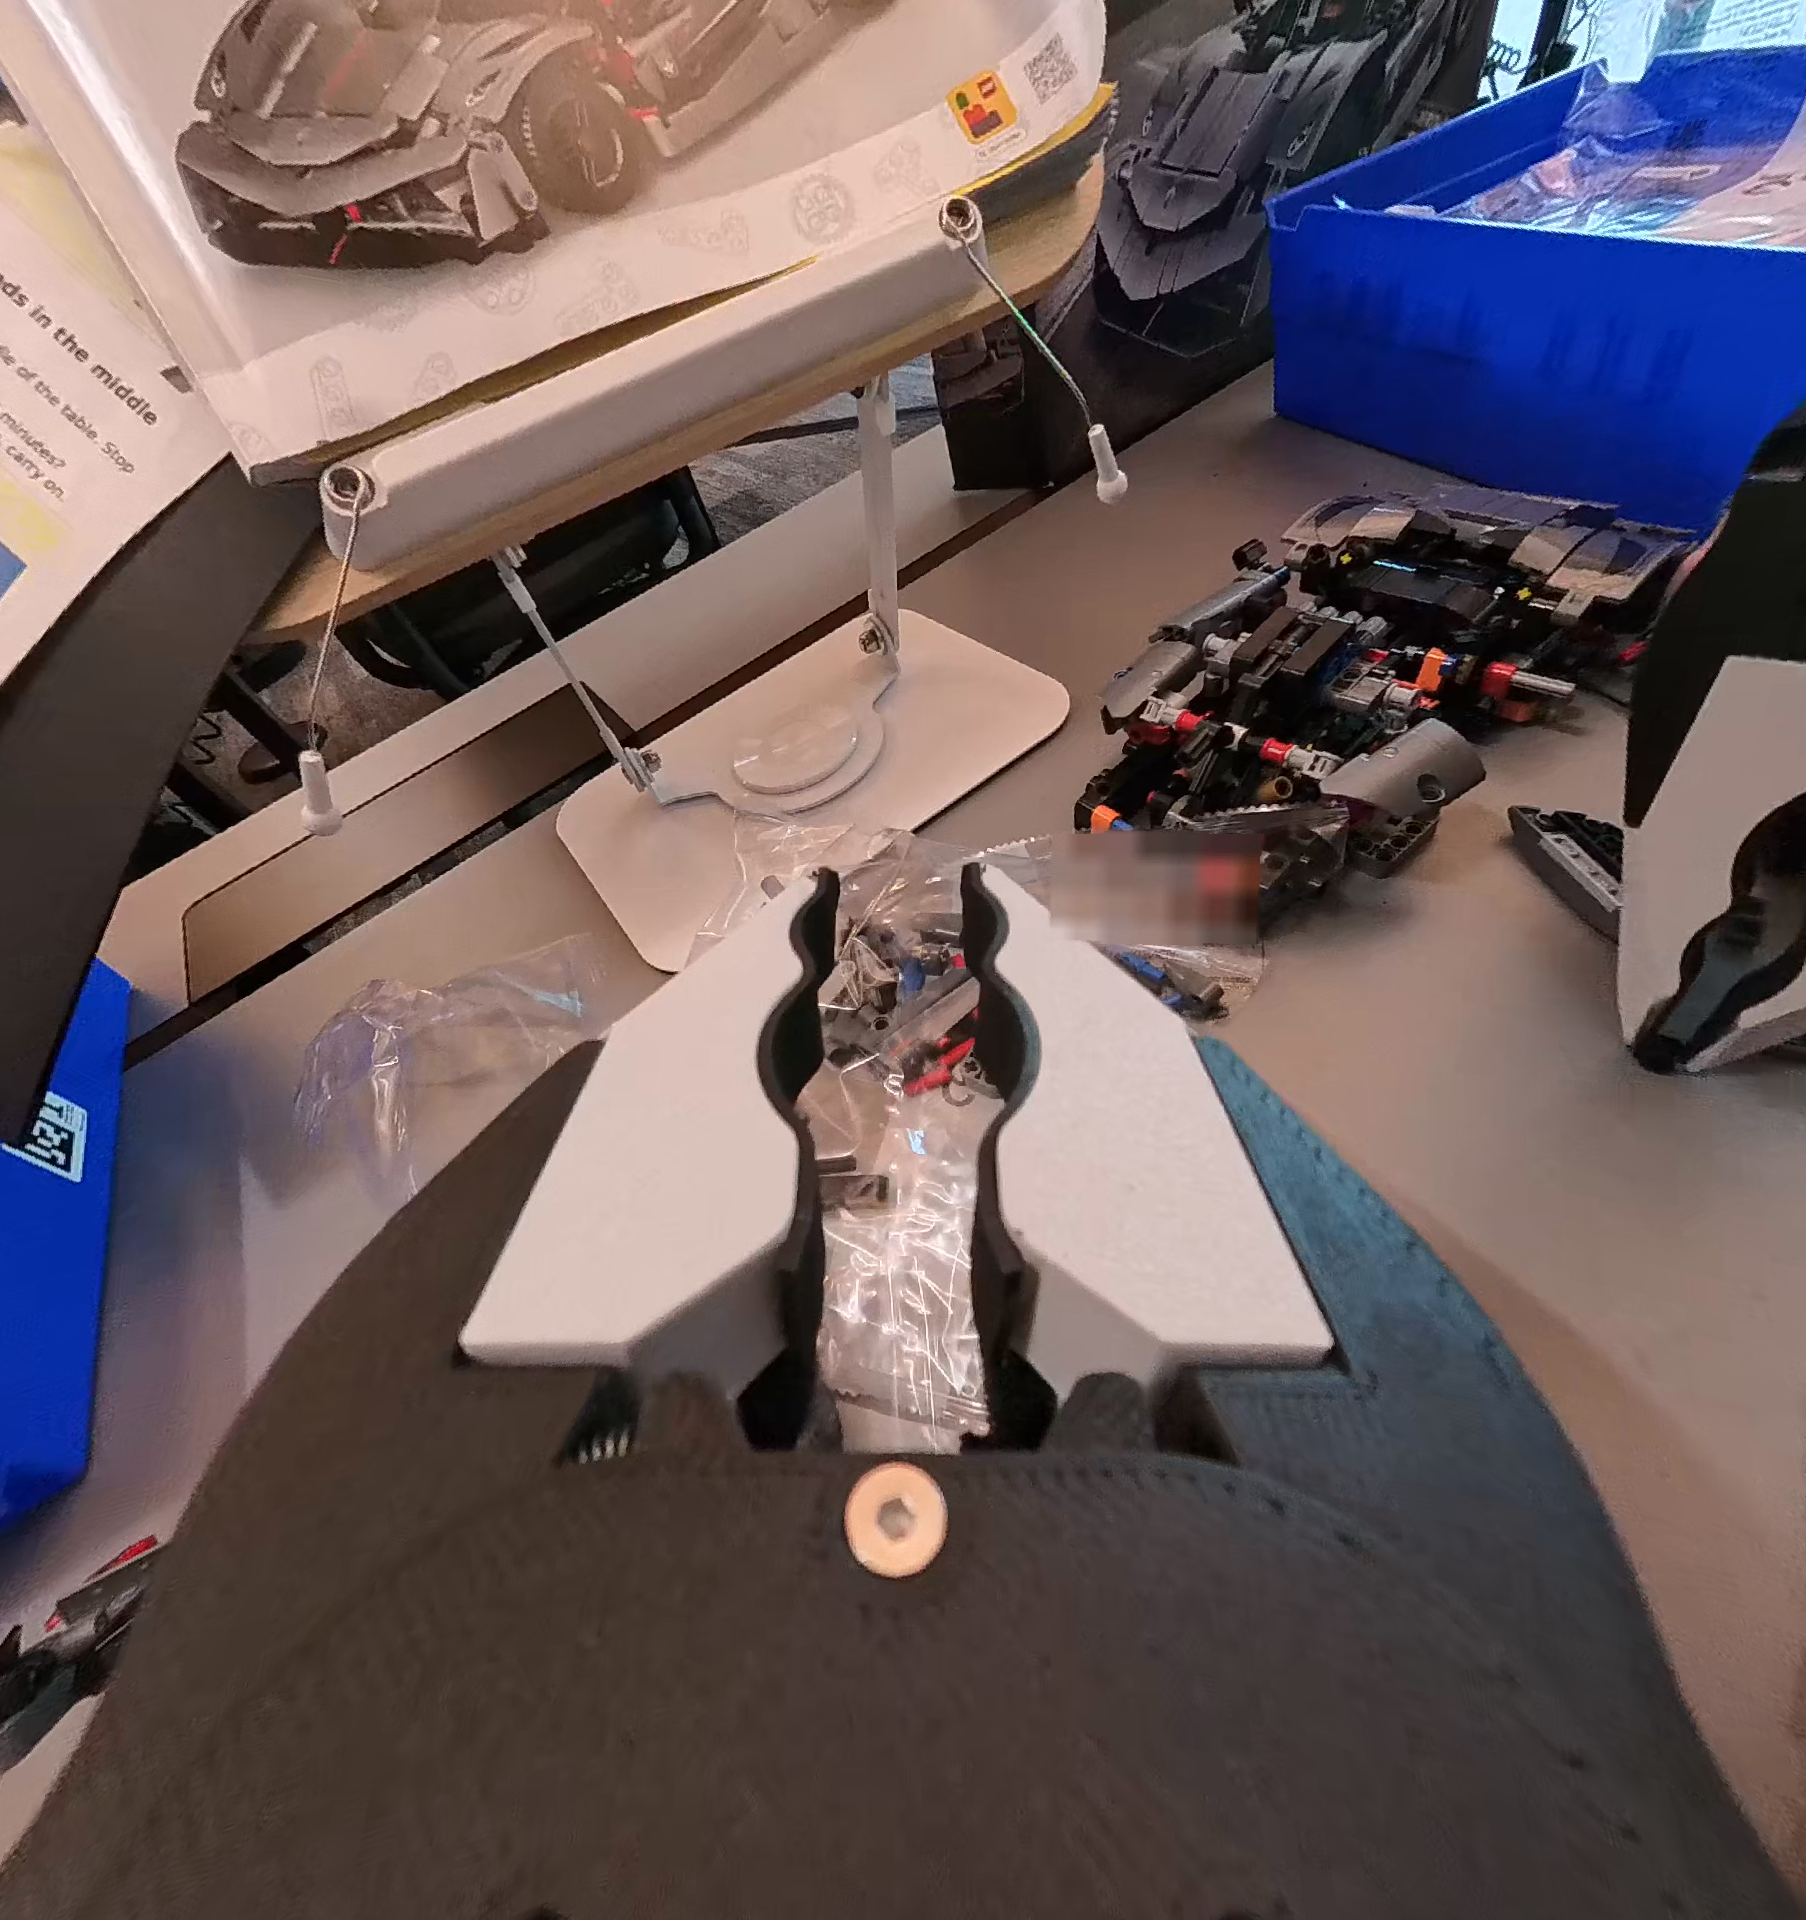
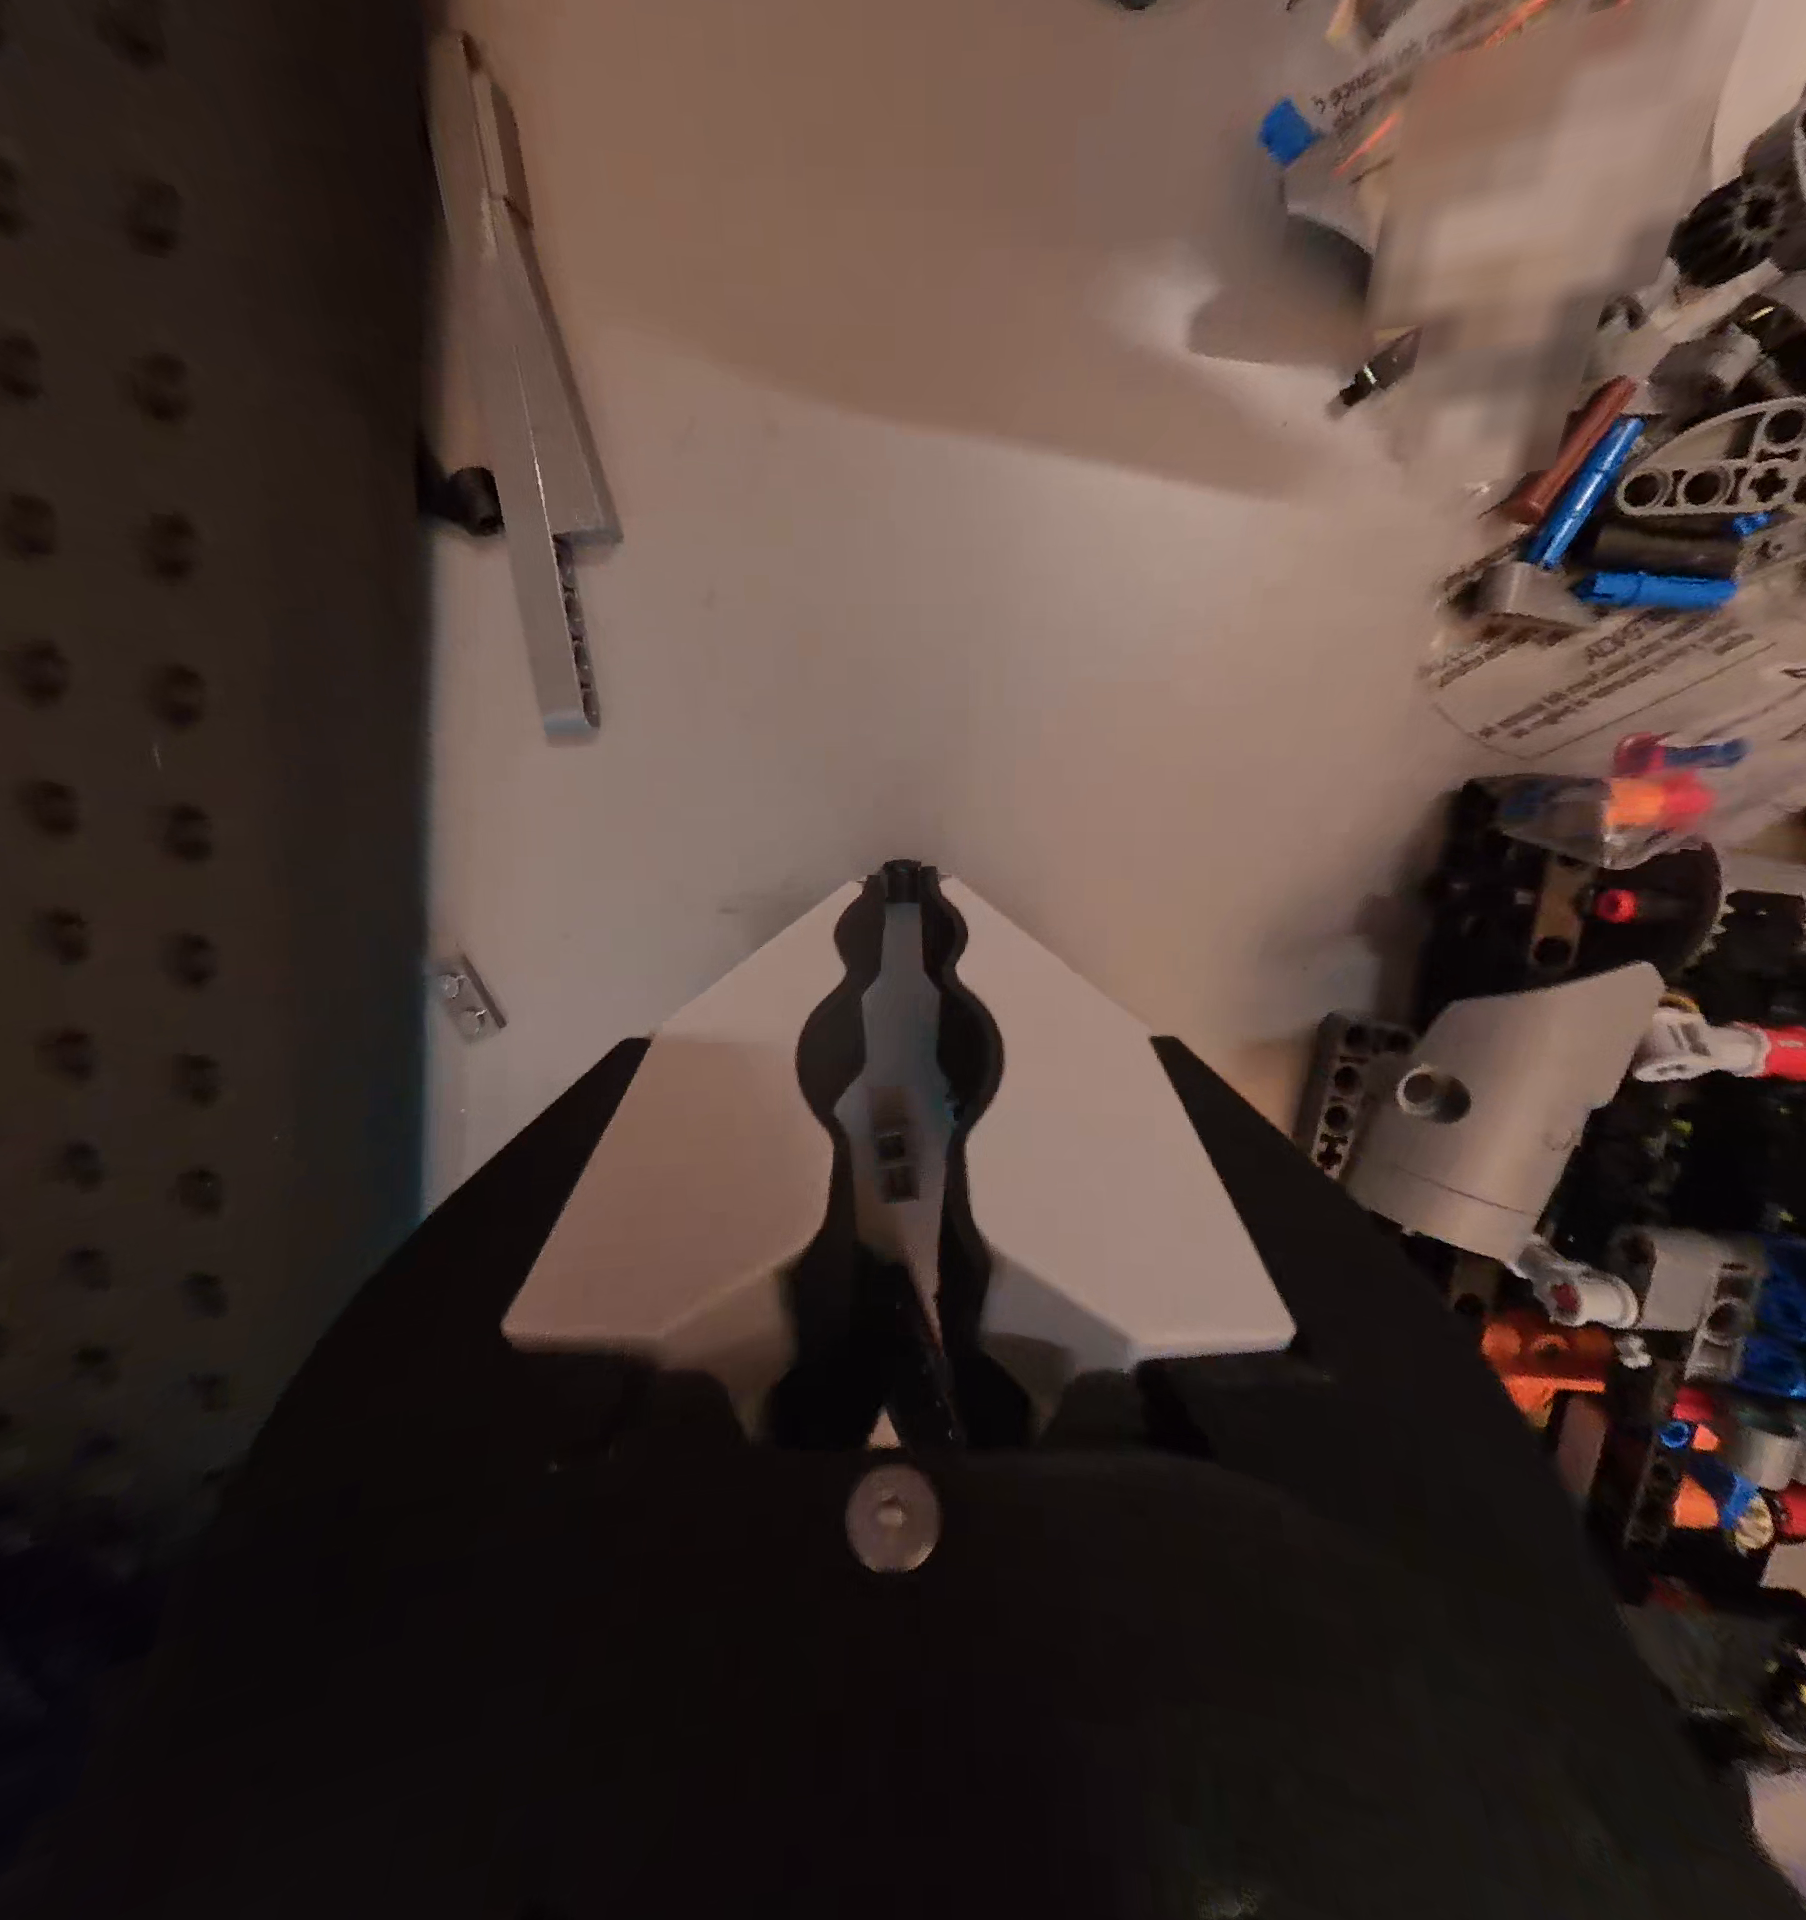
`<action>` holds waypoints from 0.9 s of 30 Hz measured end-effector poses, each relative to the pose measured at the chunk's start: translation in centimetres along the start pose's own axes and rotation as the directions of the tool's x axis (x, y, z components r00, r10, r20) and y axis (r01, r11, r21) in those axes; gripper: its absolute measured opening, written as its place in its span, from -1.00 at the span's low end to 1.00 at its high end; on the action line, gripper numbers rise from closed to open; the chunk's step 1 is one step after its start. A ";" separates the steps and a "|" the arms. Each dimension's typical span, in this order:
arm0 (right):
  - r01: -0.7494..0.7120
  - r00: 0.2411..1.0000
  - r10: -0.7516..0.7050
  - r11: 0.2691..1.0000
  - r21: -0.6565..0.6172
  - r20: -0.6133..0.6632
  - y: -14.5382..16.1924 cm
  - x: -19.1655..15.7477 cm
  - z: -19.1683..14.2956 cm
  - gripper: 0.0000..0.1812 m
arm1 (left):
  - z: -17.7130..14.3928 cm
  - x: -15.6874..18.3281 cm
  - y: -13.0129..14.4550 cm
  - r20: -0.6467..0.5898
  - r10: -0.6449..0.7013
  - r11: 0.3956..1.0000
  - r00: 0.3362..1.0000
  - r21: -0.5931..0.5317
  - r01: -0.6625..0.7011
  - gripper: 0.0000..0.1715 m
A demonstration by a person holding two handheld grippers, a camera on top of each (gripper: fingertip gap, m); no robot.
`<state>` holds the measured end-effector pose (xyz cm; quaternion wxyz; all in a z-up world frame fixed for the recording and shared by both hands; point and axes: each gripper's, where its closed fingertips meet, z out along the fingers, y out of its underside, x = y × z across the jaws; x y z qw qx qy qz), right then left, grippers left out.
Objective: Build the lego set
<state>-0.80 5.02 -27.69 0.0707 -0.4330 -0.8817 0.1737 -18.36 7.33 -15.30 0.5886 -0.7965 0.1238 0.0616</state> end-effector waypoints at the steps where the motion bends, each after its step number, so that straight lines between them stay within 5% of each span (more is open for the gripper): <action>1: -0.003 1.000 0.003 1.000 0.007 0.000 -0.1 0.1 -0.1 -0.95 | 0.0 0.0 0.0 0.000 0.000 1.000 1.000 0.001 0.000 -0.76; 4: 0.011 0.999 -0.008 0.998 0.068 -0.045 -1.9 1.3 -0.6 -0.95 | -0.1 -0.1 -0.2 0.003 -0.001 1.000 1.000 0.007 0.001 -0.76; 8: -0.017 0.947 0.084 0.977 0.212 -0.311 -6.9 8.4 -2.1 -0.94 | -0.1 -0.2 -0.2 0.003 -0.004 1.000 1.000 0.010 0.004 -0.75; 10: -0.079 0.915 0.161 0.970 0.228 -0.370 -7.1 10.8 -2.5 -0.74 | -0.1 -0.3 0.0 0.008 -0.003 1.000 1.000 0.006 0.003 -0.75; 16: -0.052 0.953 0.116 0.973 0.226 -0.280 -5.0 6.9 -4.5 -0.77 | -0.5 -0.4 -0.4 0.004 -0.012 1.000 1.000 0.026 0.012 -0.76; 22: -0.020 0.999 0.020 1.000 0.014 0.046 1.2 -1.5 -1.6 -0.73 | -0.3 -0.2 -0.3 -0.006 -0.015 1.000 1.000 0.021 0.015 -0.76; 27: 0.007 0.995 -0.006 1.000 -0.014 0.100 1.7 -2.8 -0.6 -0.84 | 0.0 0.0 -0.1 -0.005 -0.007 1.000 1.000 0.008 0.007 -0.76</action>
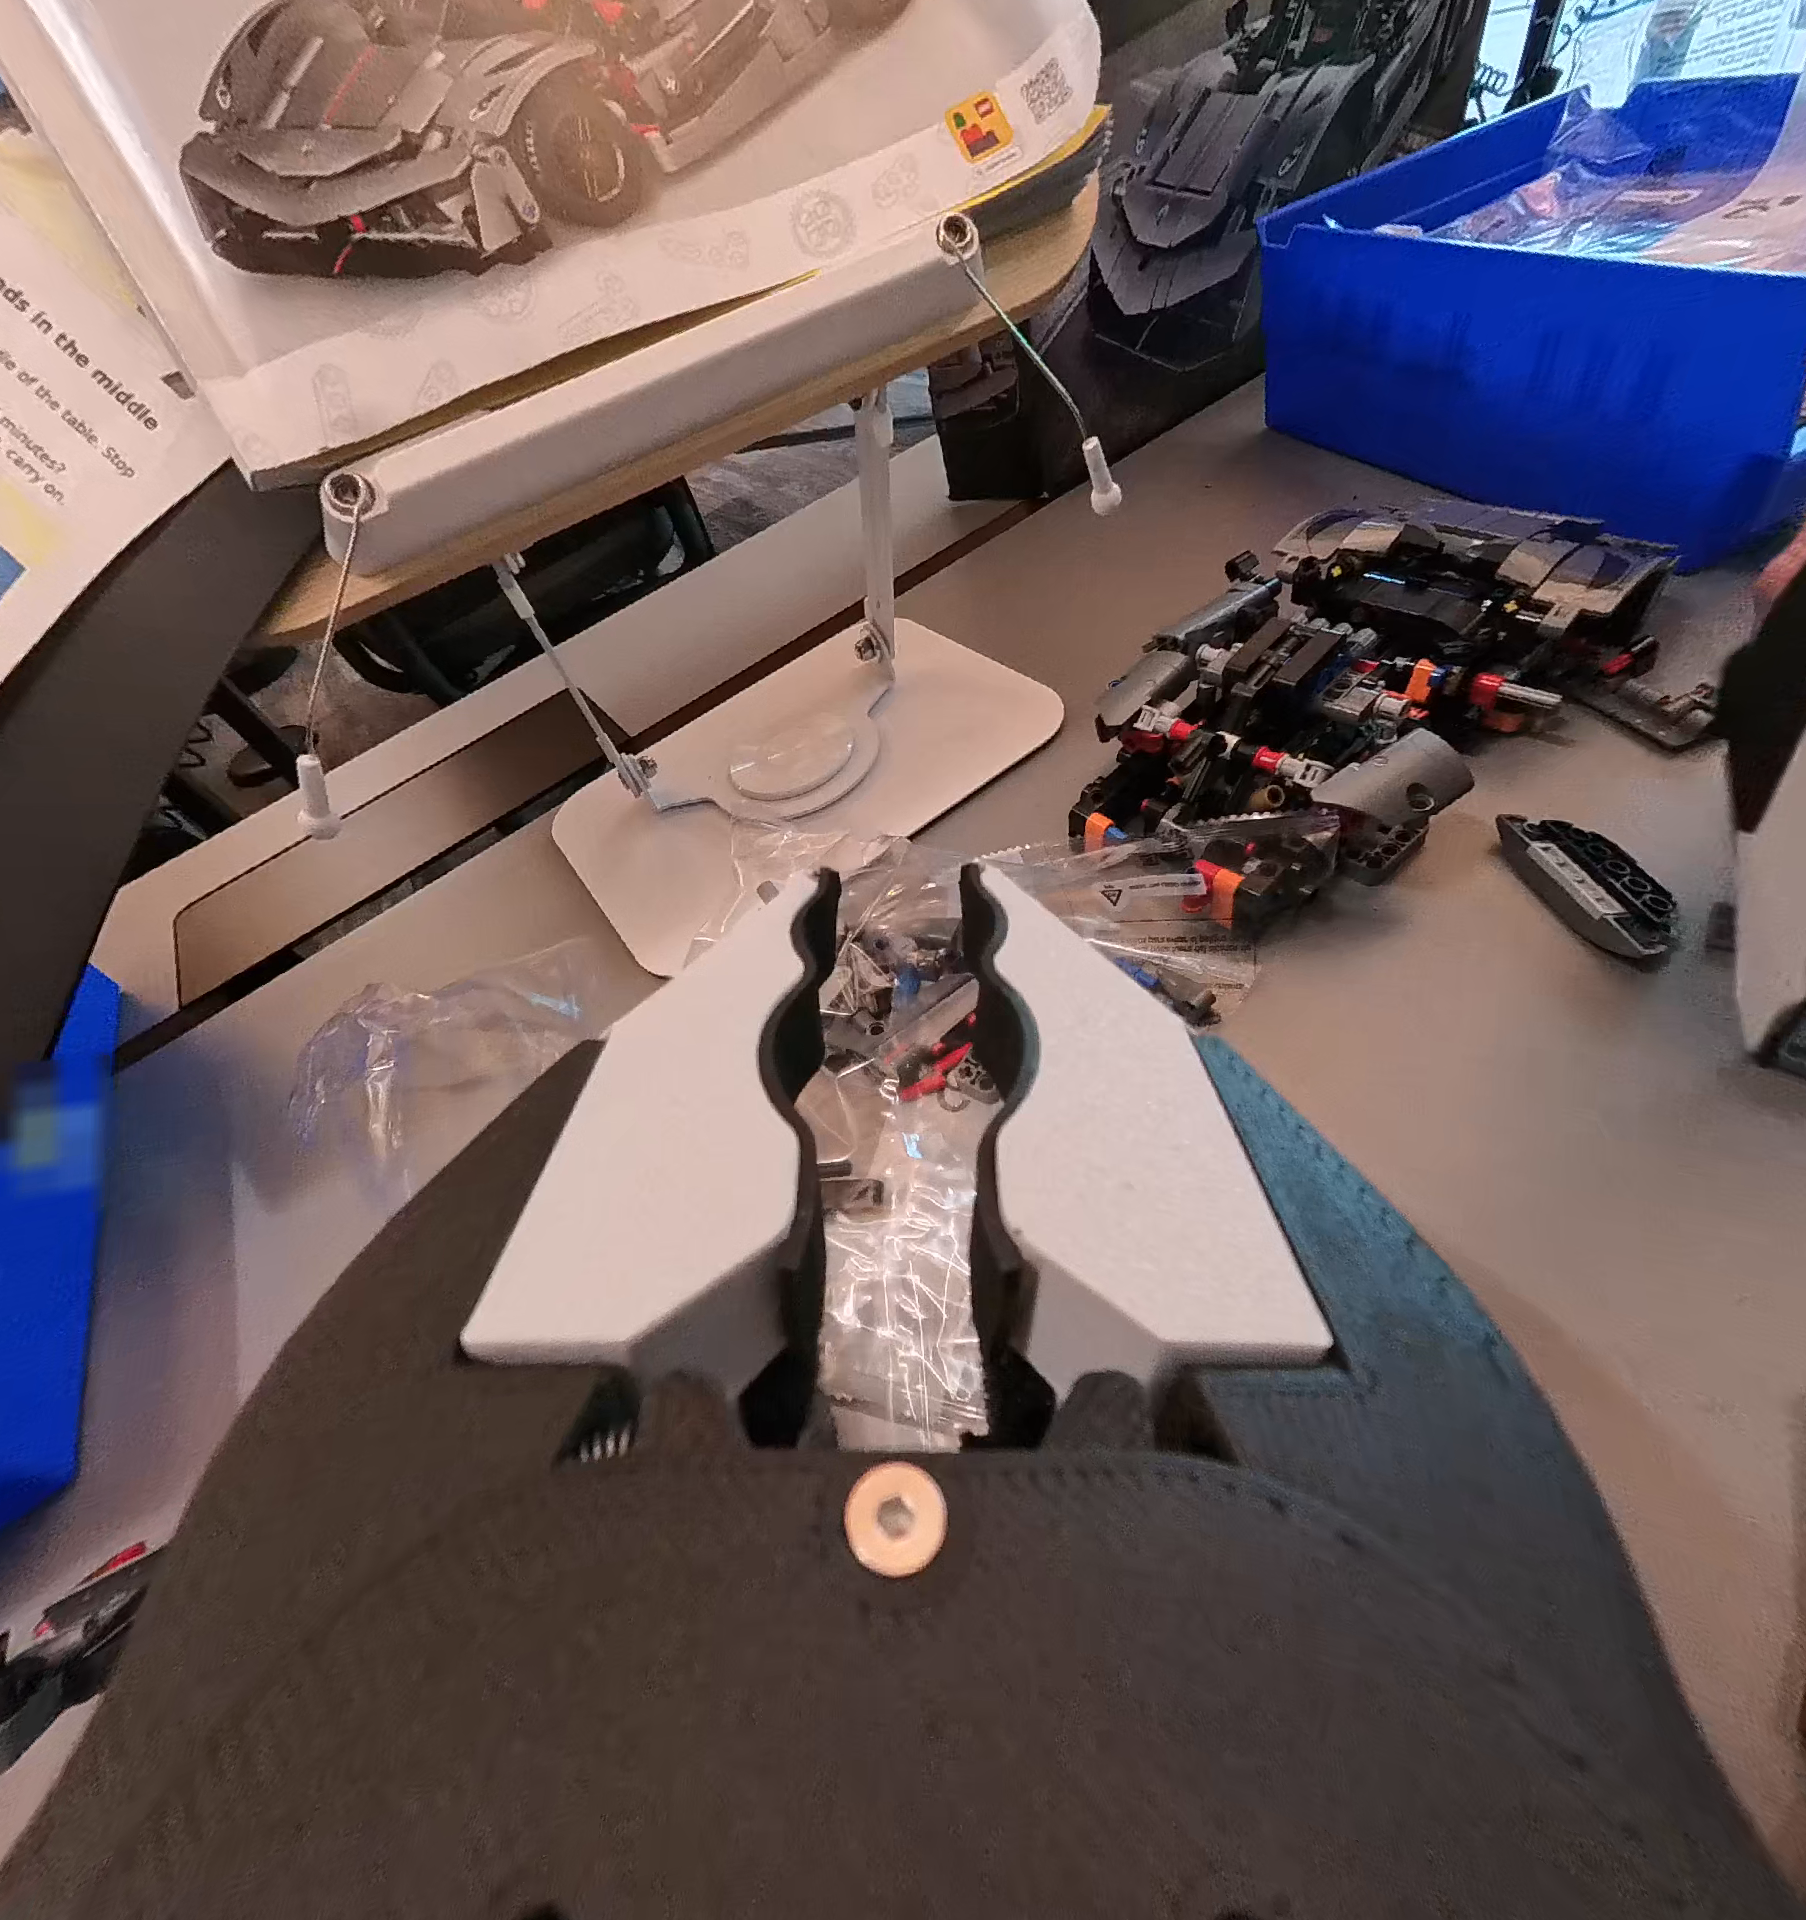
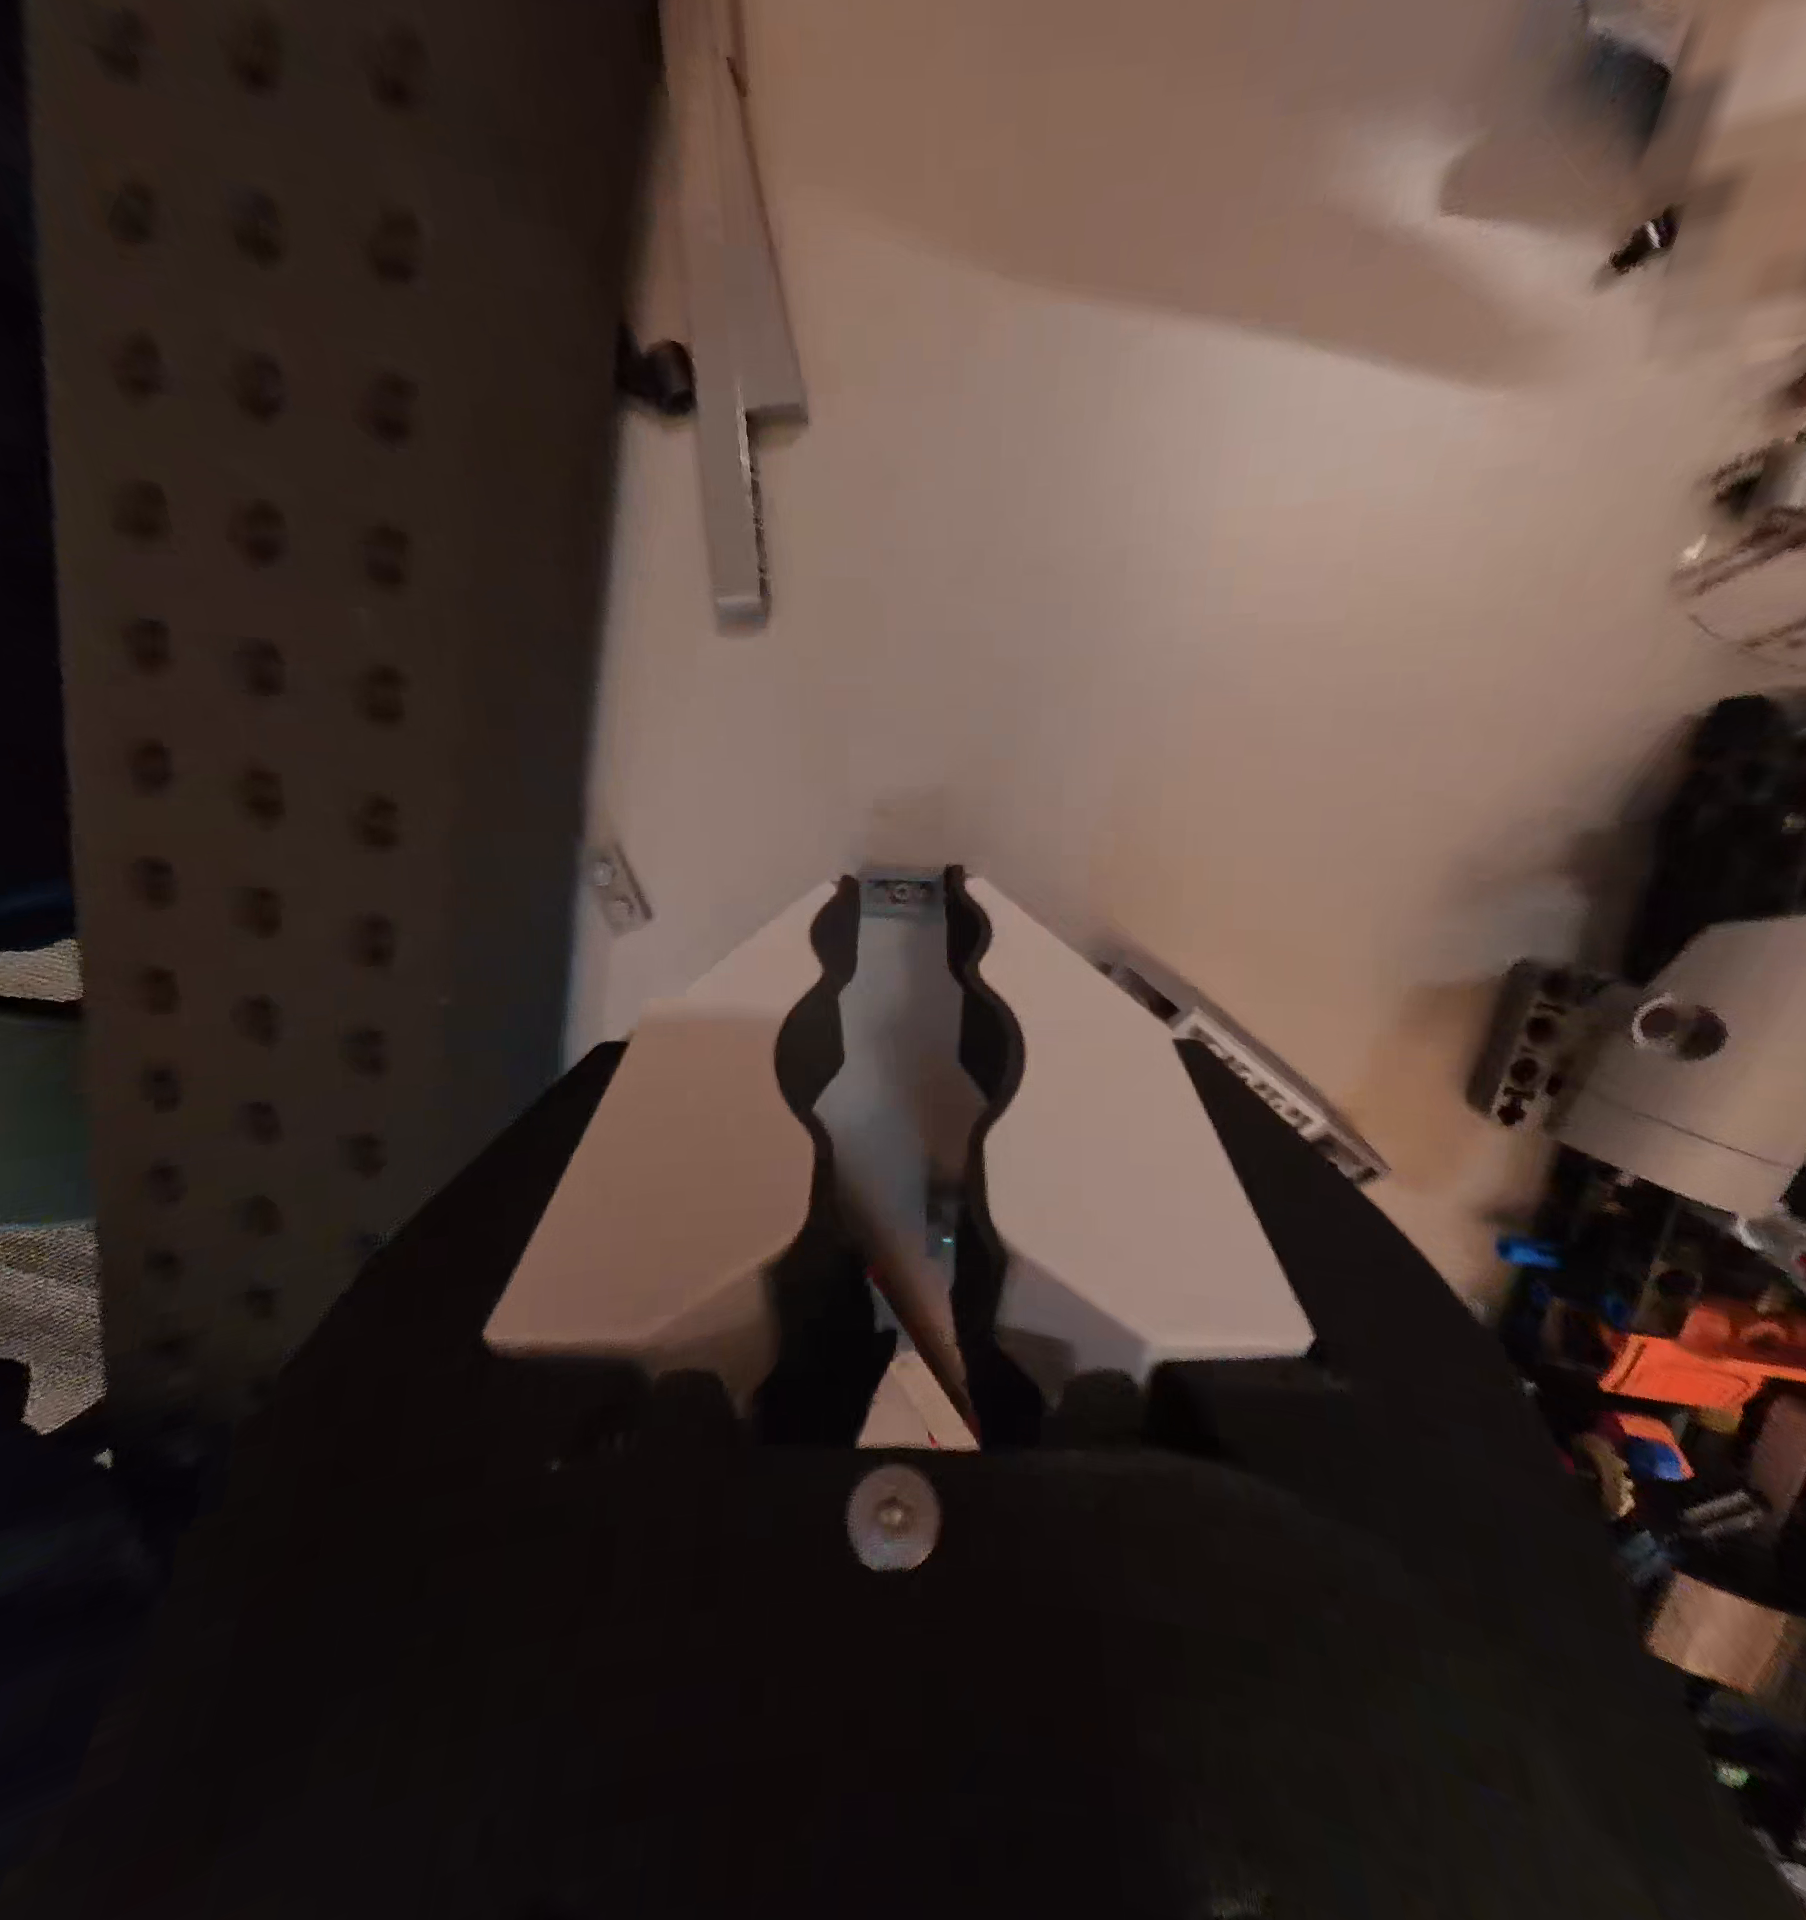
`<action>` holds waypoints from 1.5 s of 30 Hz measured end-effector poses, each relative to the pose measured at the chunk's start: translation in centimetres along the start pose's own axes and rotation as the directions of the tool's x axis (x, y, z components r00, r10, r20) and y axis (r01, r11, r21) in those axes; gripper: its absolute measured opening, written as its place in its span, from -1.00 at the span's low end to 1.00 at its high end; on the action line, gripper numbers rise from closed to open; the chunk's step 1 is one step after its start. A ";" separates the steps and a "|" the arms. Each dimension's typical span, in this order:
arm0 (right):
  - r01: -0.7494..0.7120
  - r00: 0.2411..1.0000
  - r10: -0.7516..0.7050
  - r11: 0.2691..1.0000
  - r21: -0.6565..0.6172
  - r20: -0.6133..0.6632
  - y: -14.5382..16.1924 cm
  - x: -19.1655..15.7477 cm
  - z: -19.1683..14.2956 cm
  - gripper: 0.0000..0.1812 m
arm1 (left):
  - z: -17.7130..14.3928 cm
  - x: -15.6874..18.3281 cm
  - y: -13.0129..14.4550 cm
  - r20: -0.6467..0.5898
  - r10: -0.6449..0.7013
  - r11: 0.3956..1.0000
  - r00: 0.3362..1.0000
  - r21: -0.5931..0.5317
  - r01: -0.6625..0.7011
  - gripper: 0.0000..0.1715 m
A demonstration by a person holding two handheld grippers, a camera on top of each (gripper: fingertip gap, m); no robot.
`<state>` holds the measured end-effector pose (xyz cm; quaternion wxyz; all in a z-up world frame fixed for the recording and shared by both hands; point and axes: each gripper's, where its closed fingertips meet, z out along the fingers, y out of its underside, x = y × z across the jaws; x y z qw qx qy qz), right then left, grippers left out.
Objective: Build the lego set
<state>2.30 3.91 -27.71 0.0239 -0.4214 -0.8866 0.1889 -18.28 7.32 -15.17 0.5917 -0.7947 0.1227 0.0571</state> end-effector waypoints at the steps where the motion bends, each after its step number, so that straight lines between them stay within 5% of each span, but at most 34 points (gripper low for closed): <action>1: -0.003 1.000 0.003 1.000 0.006 0.005 0.0 0.0 0.0 -0.85 | 0.0 -0.1 0.1 0.002 -0.001 1.000 1.000 -0.002 0.001 -0.76; 8: 0.049 0.998 -0.046 0.995 0.088 -0.041 -2.6 1.1 -0.5 -0.86 | 0.0 -0.1 -0.1 0.001 -0.006 1.000 1.000 0.004 0.006 -0.76; 12: 0.068 0.955 -0.006 0.978 0.197 -0.297 -8.2 7.9 -2.0 -0.85 | 0.1 -0.1 0.0 -0.002 -0.009 1.000 1.000 0.002 0.009 -0.76; 15: -0.052 0.877 0.150 0.974 0.220 -0.456 -9.0 13.2 -3.5 -0.50 | 0.1 -0.3 0.2 0.005 -0.013 1.000 1.000 -0.002 0.013 -0.76; 17: -0.018 0.899 0.142 0.957 0.289 -0.415 -9.6 12.0 -4.5 -0.60 | -0.1 -0.5 0.3 0.007 -0.020 1.000 1.000 0.000 0.020 -0.76; 19: 0.000 0.887 0.117 0.968 0.252 -0.447 -7.9 11.0 -5.6 -0.67 | -0.3 -0.7 0.0 0.010 -0.027 1.000 1.000 0.013 0.026 -0.76; 22: -0.038 0.944 0.086 0.987 0.154 -0.320 -4.1 6.8 -5.4 -0.83 | -0.5 -0.7 -0.2 0.009 -0.024 0.999 1.000 0.022 0.024 -0.76; 27: -0.105 0.984 0.095 0.993 -0.057 -0.154 2.9 2.1 -2.9 -0.76 | -0.1 -0.2 -0.1 -0.005 -0.013 1.000 1.000 0.009 0.014 -0.76; 35: -0.096 0.987 0.088 0.994 -0.055 -0.136 3.7 2.1 -1.5 -0.94 | 0.1 -0.3 0.2 0.002 -0.019 1.000 1.000 -0.003 0.019 -0.76; 41: 0.049 0.990 -0.039 0.996 0.074 -0.134 -2.5 1.9 -2.6 -0.95 | 0.2 -0.2 0.0 -0.001 -0.018 1.000 1.000 0.004 0.018 -0.76; 45: 0.055 0.911 -0.009 0.994 0.099 -0.412 -7.9 9.7 -3.5 -0.95 | 0.3 0.0 0.4 -0.014 -0.011 1.000 1.000 -0.009 0.011 -0.76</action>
